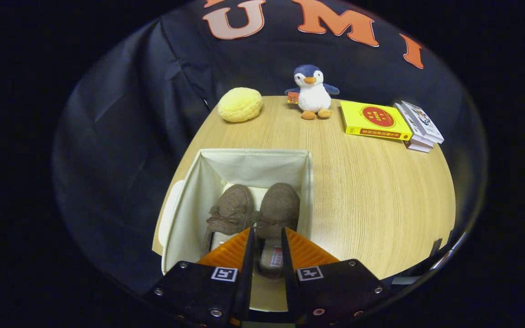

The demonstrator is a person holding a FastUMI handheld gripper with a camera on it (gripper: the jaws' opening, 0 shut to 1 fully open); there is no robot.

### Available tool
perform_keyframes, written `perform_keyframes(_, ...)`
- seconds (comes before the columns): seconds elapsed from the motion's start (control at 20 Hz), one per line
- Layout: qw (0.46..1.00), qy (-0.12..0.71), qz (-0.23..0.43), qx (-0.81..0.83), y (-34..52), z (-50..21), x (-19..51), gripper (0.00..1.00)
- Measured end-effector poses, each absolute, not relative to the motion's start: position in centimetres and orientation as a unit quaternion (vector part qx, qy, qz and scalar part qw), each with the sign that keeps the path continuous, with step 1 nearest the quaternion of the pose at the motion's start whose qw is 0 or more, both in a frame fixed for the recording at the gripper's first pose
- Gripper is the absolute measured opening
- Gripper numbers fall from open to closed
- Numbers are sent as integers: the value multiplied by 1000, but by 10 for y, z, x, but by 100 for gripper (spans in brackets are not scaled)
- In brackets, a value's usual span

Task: Open the storage box then place both shoes into the box .Put the left shoe in first, then the right shoe, with the right side of both shoes facing outward in a uniform manner.

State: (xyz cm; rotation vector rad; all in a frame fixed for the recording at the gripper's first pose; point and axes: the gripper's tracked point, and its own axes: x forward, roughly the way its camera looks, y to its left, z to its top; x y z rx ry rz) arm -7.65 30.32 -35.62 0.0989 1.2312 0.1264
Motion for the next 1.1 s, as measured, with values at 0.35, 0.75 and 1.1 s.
perform_keyframes(0.35, 877, 469, 82, 65, 236, -285, -35, 63)
perform_keyframes(0.75, 935, 347, 66, 36, 123, -211, 5, 90)
perform_keyframes(1.1, 976, 209, 51, 30, 51, -125, 30, 92)
